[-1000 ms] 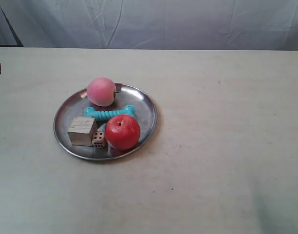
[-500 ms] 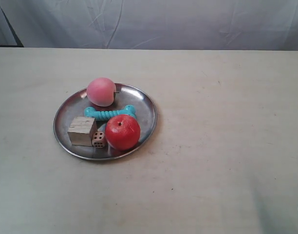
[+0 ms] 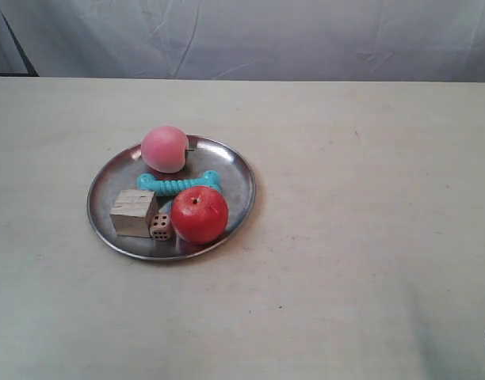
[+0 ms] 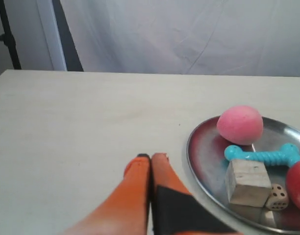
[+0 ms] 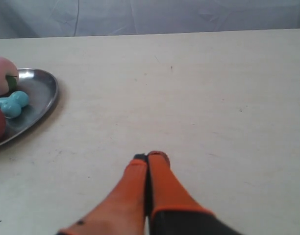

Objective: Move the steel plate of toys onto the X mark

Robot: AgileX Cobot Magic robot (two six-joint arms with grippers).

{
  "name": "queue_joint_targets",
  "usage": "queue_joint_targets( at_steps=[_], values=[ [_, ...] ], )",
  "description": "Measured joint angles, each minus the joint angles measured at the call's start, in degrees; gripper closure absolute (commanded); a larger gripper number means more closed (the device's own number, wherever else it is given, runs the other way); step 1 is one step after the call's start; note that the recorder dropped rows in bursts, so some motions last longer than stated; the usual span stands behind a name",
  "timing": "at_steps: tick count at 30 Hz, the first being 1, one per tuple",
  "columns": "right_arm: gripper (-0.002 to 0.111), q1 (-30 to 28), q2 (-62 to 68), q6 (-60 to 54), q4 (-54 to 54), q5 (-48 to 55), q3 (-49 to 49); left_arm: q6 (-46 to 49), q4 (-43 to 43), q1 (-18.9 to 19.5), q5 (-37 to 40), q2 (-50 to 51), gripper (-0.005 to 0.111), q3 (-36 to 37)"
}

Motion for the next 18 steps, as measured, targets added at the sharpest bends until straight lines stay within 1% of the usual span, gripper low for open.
queue_joint_targets(
  at_steps=[4,6,13,16,18],
  values=[
    [0.109,0.0,0.0,0.0,0.0,-0.1,0.0,-1.2,0.5,0.0,0.1,-2.6,0.106,4.2],
    [0.109,0.0,0.0,0.0,0.0,-0.1,0.0,-1.3,0.5,0.0,-1.0,-3.5,0.106,5.7],
    [0.109,0.0,0.0,0.0,0.0,-0.1,0.0,-0.6,0.5,0.0,-3.3,-5.5,0.106,6.8],
    [0.109,0.0,0.0,0.1,0.0,-0.1,0.0,-0.5,0.4,0.0,-5.8,-5.7,0.106,7.6],
    [0.109,0.0,0.0,0.1,0.0,-0.1,0.0,-0.4,0.4,0.0,-8.7,-5.7,0.106,8.6]
  ],
)
